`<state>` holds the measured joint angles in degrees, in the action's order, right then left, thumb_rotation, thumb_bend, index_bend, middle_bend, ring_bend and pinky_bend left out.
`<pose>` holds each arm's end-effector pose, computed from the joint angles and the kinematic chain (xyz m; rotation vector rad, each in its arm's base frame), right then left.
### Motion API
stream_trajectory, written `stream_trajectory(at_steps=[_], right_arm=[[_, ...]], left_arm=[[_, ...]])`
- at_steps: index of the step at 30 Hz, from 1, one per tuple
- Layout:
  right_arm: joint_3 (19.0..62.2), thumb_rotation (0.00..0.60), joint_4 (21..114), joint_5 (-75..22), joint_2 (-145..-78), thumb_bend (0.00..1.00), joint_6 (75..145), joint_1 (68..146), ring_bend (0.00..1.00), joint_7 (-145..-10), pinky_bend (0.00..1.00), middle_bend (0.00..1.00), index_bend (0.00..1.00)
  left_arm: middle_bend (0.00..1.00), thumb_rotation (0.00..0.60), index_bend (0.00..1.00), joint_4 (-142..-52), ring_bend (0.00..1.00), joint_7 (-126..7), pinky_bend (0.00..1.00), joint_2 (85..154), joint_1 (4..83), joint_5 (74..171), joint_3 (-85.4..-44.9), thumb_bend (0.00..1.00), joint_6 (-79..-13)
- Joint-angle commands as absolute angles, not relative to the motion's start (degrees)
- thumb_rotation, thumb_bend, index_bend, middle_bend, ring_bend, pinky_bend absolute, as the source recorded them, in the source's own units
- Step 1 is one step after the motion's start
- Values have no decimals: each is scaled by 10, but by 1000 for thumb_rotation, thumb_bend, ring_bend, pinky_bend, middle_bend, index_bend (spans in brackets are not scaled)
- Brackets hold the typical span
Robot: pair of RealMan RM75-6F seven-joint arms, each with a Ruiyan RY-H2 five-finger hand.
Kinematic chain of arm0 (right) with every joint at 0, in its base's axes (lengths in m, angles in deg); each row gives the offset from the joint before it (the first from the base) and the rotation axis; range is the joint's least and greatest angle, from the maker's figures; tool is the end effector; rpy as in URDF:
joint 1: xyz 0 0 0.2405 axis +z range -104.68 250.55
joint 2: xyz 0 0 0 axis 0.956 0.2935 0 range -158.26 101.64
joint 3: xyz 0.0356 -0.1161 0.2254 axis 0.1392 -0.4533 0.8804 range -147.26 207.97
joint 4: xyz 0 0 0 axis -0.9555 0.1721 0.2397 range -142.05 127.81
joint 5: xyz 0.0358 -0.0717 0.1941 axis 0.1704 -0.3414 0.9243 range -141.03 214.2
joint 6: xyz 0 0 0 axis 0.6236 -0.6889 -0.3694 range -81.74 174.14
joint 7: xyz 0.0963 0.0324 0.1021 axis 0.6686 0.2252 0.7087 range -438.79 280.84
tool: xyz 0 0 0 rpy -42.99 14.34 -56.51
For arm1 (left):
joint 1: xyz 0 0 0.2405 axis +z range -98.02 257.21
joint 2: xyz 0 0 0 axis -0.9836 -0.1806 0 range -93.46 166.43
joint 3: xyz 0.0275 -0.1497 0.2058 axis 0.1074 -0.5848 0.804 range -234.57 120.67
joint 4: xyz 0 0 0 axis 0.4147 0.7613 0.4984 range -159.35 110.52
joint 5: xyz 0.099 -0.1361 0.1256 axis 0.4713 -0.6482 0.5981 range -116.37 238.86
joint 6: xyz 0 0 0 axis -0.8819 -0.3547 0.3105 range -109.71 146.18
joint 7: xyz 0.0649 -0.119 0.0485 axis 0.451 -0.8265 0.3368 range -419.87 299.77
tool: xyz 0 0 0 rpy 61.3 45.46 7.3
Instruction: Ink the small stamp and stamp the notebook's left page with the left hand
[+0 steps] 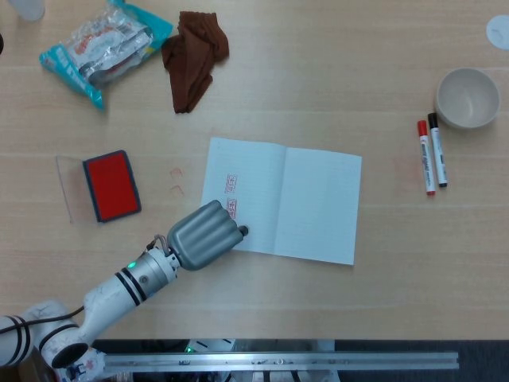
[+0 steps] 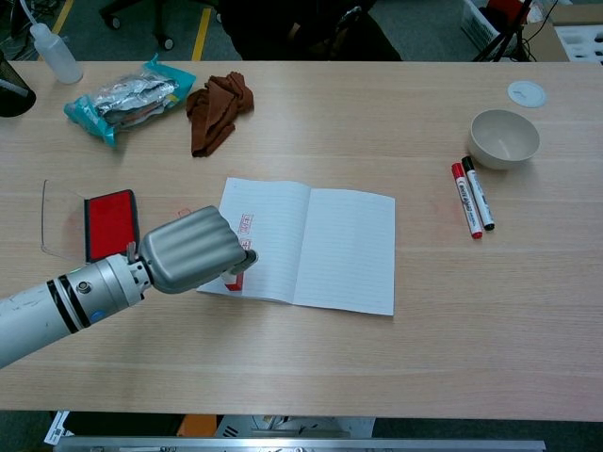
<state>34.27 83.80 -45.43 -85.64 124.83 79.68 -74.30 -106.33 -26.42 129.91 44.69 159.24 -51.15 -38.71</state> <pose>-0.3314 -0.1961 0.1949 1.3888 -0.9299 0.8023 -0.1632 0.2234 -0.0743 -2.3920 -0.2282 -0.8187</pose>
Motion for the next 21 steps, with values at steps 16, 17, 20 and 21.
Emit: stream_trajectory(at_steps=[16, 17, 20, 21], right_arm=[[344, 600, 834, -451, -858, 222, 1247, 795, 497, -741, 538, 473, 341], [344, 600, 833, -451, -858, 222, 1247, 795, 497, -741, 538, 473, 341], [344, 600, 832, -450, -858, 222, 1248, 794, 497, -740, 538, 473, 341], [344, 600, 832, -450, -858, 223, 1248, 794, 497, -740, 538, 473, 341]], left_arm=[[1000, 600, 574, -1034, 1000, -276, 1000, 1316, 445, 1590, -512, 344, -388], [1000, 600, 574, -1033, 1000, -276, 1000, 1317, 444, 1590, -512, 344, -387], [1000, 600, 574, -1033, 1000, -279, 1000, 1318, 442, 1587, -511, 345, -382], [1000, 600, 574, -1033, 1000, -280, 1000, 1318, 442, 1586, -511, 346, -380]])
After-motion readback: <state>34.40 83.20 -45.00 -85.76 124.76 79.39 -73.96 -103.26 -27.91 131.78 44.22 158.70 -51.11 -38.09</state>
